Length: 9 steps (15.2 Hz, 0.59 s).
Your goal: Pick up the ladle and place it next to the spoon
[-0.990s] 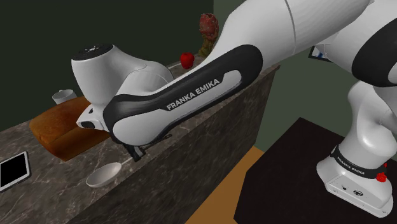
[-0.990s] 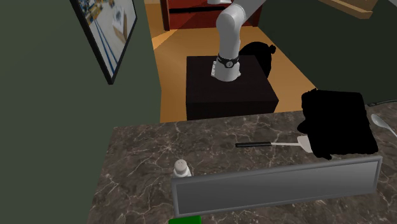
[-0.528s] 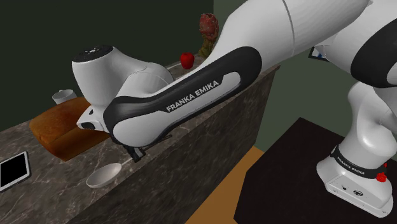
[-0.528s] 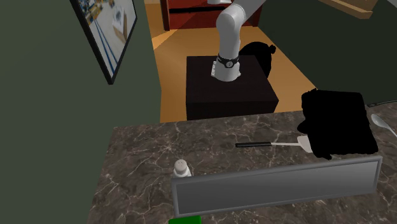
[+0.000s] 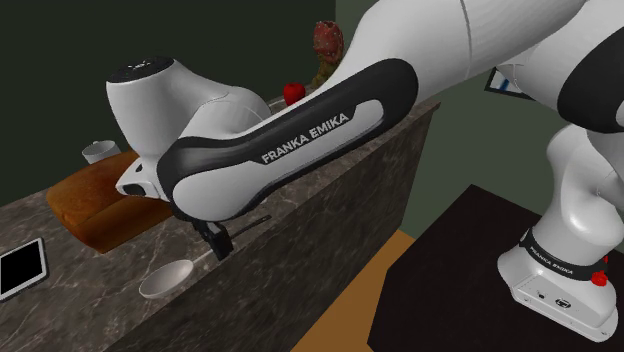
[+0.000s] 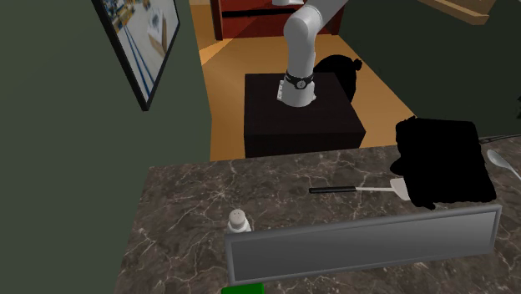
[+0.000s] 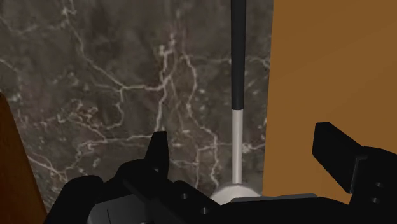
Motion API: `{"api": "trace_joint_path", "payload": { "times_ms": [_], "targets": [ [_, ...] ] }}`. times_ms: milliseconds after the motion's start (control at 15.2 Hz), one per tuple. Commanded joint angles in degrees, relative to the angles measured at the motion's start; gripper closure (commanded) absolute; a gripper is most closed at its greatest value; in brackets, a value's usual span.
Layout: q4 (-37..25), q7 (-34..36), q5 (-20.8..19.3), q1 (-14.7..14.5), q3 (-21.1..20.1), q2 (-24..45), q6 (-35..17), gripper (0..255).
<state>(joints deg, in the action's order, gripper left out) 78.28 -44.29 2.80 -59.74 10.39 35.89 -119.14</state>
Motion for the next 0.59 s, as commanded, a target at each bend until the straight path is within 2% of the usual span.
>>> {"api": "trace_joint_path", "payload": {
  "times_ms": [0, 528],
  "targets": [
    [-1.13, 0.24, -0.24, -0.26, 0.12, -1.47, 2.62, 0],
    [-1.73, 0.29, -0.33, -0.33, 0.16, -2.04, 3.78, 0]
  ]
}}
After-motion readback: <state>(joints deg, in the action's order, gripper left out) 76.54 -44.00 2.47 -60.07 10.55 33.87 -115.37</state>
